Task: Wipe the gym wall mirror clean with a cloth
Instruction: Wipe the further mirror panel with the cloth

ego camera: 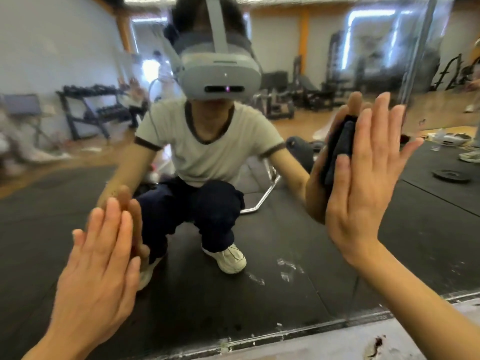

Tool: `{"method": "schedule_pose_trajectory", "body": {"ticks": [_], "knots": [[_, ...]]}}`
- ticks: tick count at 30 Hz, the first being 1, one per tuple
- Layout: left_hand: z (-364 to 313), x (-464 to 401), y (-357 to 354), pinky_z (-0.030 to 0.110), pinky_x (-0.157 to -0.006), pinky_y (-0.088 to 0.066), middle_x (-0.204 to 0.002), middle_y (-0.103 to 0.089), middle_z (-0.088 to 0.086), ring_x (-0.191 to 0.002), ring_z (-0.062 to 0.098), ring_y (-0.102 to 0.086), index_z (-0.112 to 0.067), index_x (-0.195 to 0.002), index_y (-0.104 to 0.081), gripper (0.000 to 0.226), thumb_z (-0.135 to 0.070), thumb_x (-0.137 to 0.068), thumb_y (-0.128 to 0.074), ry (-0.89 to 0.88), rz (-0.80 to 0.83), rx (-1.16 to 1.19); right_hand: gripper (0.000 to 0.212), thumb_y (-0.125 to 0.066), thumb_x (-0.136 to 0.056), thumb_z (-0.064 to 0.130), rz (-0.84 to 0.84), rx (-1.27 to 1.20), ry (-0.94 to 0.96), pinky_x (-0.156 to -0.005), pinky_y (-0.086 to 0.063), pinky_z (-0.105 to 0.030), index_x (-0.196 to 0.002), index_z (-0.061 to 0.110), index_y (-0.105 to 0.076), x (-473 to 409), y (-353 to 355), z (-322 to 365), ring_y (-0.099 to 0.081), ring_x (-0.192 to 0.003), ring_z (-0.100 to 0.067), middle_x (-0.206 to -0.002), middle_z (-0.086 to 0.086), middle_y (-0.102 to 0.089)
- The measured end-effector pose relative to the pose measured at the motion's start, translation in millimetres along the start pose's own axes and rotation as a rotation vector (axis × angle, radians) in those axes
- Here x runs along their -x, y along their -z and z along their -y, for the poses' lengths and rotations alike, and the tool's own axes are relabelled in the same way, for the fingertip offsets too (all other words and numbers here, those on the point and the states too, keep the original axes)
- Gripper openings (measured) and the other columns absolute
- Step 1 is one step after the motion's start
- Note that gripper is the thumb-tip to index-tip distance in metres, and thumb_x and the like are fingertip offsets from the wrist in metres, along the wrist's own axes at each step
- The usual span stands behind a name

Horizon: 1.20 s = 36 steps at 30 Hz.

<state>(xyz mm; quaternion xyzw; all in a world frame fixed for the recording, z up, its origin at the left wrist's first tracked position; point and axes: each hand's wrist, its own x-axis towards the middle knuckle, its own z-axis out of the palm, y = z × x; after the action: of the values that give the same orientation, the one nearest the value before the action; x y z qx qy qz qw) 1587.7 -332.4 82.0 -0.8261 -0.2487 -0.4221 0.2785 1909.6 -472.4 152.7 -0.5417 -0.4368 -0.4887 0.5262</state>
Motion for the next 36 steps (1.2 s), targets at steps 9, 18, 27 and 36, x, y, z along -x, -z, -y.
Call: {"method": "schedule_pose_trajectory", "body": {"ticks": [9, 18, 27, 36], "knots": [[-5, -14, 5, 0.036, -0.126, 0.005, -0.169, 0.012, 0.004, -0.156, 0.021, 0.008, -0.009, -0.161, 0.004, 0.06, -0.033, -0.109, -0.013, -0.027, -0.093, 0.017, 0.053, -0.024, -0.109, 0.015, 0.3, 0.18, 0.556, -0.125, 0.001, -0.044, -0.16, 0.011, -0.013, 123, -4, 21, -0.006, -0.156, -0.02, -0.169, -0.002, -0.004], [-5, -12, 4, 0.036, -0.127, 0.003, -0.169, 0.01, 0.004, -0.156, 0.021, 0.006, -0.009, -0.161, 0.002, 0.058, -0.03, -0.109, -0.015, -0.038, -0.116, 0.025, 0.062, -0.031, -0.107, 0.024, 0.196, 0.098, 0.154, -0.123, 0.013, -0.044, -0.16, 0.011, -0.004, 55, -42, 120, 0.011, -0.154, -0.016, -0.168, -0.004, 0.014], [-6, -13, 5, 0.035, -0.127, 0.003, -0.169, 0.011, 0.005, -0.156, 0.02, 0.006, -0.008, -0.161, 0.001, 0.058, -0.03, -0.109, -0.015, -0.046, -0.119, 0.014, 0.05, -0.032, -0.107, 0.018, 0.177, 0.102, 0.117, -0.124, 0.007, -0.042, -0.155, 0.005, -0.025, 45, -7, 40, 0.001, -0.155, -0.015, -0.166, -0.012, -0.013], [1, -10, 10, 0.034, -0.126, 0.005, -0.169, 0.012, 0.003, -0.156, 0.019, 0.006, -0.011, -0.161, 0.004, 0.059, -0.033, -0.11, -0.015, -0.07, -0.106, 0.111, 0.047, -0.029, -0.109, 0.016, 0.183, 0.027, 0.304, -0.125, 0.002, -0.042, -0.155, 0.011, -0.024, 51, -66, 189, -0.008, -0.154, -0.017, -0.164, -0.001, -0.025]]}}
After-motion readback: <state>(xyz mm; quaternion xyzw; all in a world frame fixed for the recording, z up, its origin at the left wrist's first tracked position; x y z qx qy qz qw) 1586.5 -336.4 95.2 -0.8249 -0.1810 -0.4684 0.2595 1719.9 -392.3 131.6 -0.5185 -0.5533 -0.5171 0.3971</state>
